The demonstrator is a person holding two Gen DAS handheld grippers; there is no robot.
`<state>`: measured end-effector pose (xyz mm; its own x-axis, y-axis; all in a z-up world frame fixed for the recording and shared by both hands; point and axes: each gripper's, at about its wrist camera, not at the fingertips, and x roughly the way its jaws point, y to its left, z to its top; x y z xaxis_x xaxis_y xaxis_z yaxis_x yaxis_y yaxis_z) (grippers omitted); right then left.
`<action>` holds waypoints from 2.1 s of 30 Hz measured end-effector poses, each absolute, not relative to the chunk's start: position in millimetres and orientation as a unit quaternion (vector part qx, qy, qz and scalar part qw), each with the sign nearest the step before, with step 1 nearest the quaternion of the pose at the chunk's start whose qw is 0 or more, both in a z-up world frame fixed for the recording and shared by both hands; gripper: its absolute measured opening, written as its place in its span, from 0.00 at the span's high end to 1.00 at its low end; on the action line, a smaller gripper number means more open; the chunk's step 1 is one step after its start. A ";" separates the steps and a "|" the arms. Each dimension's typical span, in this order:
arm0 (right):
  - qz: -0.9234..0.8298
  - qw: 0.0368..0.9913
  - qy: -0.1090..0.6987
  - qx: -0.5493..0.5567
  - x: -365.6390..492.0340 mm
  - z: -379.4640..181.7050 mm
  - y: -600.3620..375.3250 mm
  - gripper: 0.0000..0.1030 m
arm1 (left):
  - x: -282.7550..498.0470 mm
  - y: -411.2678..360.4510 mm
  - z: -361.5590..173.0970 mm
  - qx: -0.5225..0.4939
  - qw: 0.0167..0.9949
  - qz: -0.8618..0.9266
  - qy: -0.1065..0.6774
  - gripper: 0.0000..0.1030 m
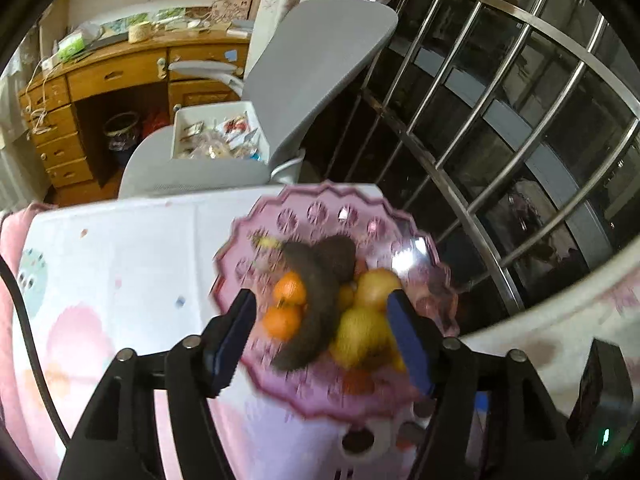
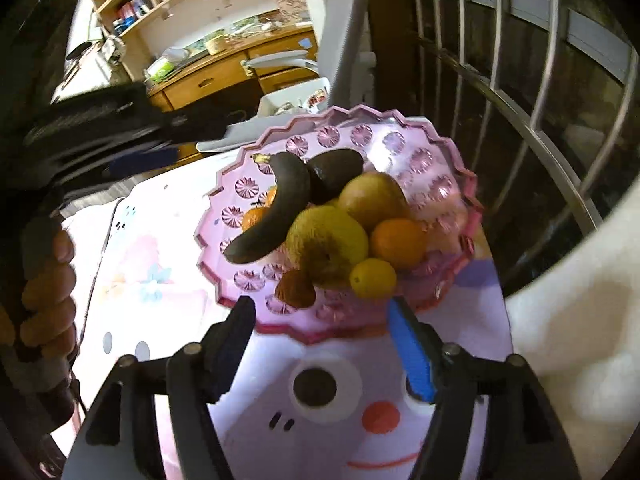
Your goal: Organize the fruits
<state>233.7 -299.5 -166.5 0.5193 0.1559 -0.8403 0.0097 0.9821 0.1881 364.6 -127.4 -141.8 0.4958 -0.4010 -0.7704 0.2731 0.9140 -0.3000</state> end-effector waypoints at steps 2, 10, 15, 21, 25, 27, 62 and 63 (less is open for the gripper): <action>0.033 0.858 0.506 0.087 224.9 -165.0 -298.2 0.30 | 344.1 -113.8 -140.8 -0.068 0.854 -0.192 0.479 0.32; 0.025 0.819 0.567 0.084 161.7 -168.2 -261.5 0.30 | 234.3 -42.5 -135.5 -0.106 0.834 -0.150 0.520 0.23; 0.058 0.795 0.597 0.096 113.1 -175.1 -216.0 0.30 | 152.8 2.3 -135.2 -0.111 0.831 -0.126 0.530 0.19; 0.126 0.777 0.612 0.076 62.2 -175.5 -159.3 0.29 | 87.2 38.7 -125.5 -0.110 0.829 -0.095 0.540 0.19; 0.146 0.789 0.595 0.045 46.3 -156.2 -142.7 0.29 | 60.5 39.7 -110.5 -0.096 0.839 -0.089 0.529 0.19; 0.150 0.798 0.583 0.026 38.1 -140.2 -141.6 0.29 | 54.8 36.6 -101.3 -0.088 0.846 -0.082 0.519 0.19; 0.094 0.854 0.511 0.024 -25.7 -32.2 -220.3 0.00 | 11.1 -26.5 -41.8 -0.040 0.879 0.024 0.474 0.01; 0.095 0.854 0.511 0.022 -25.9 -32.5 -218.5 0.00 | 10.6 -26.5 -42.2 -0.038 0.879 0.025 0.475 0.01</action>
